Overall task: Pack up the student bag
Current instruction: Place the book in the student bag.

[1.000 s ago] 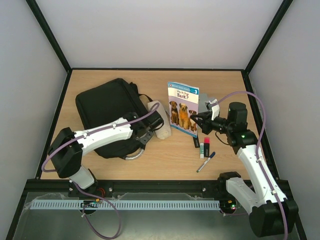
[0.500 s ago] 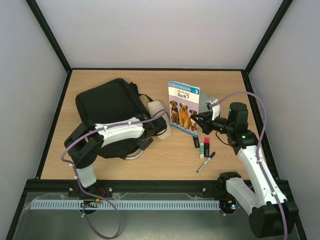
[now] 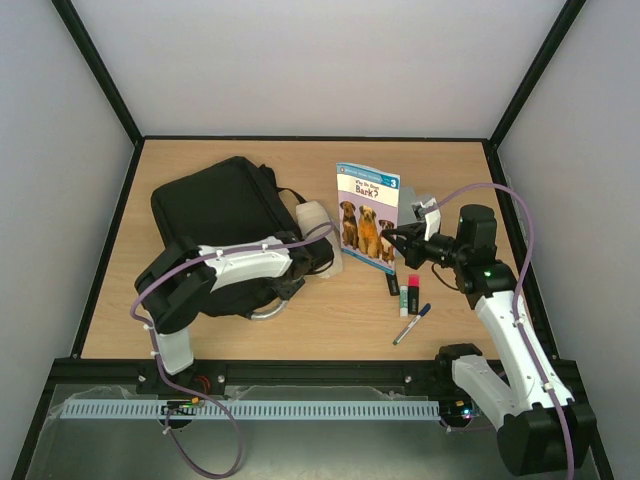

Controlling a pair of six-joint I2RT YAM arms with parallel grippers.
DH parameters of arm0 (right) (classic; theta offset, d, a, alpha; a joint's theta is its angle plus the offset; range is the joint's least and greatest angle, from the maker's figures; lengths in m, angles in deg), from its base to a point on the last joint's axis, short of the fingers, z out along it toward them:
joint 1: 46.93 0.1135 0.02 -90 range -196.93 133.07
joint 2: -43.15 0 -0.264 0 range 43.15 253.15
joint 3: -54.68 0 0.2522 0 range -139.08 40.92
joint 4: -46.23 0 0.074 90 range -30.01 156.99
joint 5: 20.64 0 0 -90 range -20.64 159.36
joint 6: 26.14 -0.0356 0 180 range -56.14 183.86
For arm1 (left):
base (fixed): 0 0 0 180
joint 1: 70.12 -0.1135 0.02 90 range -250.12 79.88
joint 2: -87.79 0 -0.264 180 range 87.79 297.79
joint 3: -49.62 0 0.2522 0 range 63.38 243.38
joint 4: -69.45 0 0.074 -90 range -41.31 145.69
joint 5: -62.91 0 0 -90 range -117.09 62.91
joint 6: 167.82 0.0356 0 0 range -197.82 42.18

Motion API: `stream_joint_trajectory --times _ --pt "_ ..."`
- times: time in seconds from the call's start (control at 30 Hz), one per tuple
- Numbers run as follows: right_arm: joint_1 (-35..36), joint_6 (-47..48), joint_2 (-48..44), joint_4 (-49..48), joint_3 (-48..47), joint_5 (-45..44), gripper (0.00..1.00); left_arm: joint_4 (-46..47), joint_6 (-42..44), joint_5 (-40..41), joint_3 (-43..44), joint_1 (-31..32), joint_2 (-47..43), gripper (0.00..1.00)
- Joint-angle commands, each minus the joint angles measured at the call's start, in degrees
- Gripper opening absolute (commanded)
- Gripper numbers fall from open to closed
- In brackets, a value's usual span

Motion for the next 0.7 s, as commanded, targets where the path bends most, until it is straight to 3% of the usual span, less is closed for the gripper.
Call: stream_joint_trajectory --times 0.0,0.13,0.3,0.47,0.67 --pt "-0.25 0.24 -0.08 -1.07 0.49 2.03 0.01 3.56 0.14 -0.22 -1.75 -1.21 -2.47 0.46" --pt "-0.24 0.29 0.07 -1.05 0.63 1.96 0.01 6.38 0.43 0.00 -3.06 -4.25 -3.10 0.23" --pt "-0.17 0.29 0.44 -1.13 0.84 2.04 0.01 6.58 -0.02 1.40 -3.10 -4.73 -4.77 0.09" --pt "-0.21 -1.25 1.35 -0.87 0.54 3.04 0.01 3.64 -0.88 2.51 -0.45 -4.03 -9.64 0.04" --pt "-0.17 -0.76 5.03 8.42 -7.15 6.01 0.01 0.30 -0.90 3.28 3.63 -2.23 -15.80 0.02"
